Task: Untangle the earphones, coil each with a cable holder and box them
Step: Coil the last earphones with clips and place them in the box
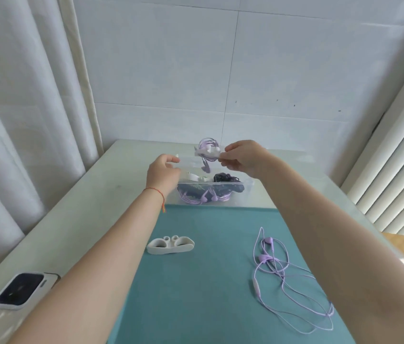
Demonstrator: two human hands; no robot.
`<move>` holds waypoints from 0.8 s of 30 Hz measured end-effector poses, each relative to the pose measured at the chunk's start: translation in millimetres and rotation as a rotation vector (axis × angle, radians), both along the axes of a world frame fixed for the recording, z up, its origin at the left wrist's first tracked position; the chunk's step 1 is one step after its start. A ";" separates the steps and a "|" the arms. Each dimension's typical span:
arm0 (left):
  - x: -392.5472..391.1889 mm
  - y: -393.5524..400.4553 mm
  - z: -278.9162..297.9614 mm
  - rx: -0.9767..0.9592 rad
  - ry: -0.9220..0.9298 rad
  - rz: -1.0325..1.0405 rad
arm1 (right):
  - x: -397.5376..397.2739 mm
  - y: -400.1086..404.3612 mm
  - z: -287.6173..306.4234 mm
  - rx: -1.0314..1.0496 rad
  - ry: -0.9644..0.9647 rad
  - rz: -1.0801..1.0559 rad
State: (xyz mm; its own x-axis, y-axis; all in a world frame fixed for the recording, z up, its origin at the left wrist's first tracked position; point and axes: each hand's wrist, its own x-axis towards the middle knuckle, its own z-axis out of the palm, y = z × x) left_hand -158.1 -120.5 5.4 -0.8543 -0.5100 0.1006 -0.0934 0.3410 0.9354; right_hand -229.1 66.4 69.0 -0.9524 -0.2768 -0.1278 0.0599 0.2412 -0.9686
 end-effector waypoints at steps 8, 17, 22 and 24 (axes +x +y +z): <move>-1.1 -9.7 -11.7 0.211 -0.013 -0.012 | -10.4 -32.7 -17.8 0.454 -0.089 0.126; -2.5 -7.8 -16.4 0.145 0.011 -0.009 | -8.3 -51.6 -27.4 0.951 0.192 0.218; 8.3 -9.9 -13.5 0.143 0.045 0.019 | 8.1 -42.1 -13.8 0.969 0.393 0.143; 17.4 -9.8 -8.7 0.100 0.056 0.044 | 19.0 -33.2 -6.4 0.847 0.457 0.054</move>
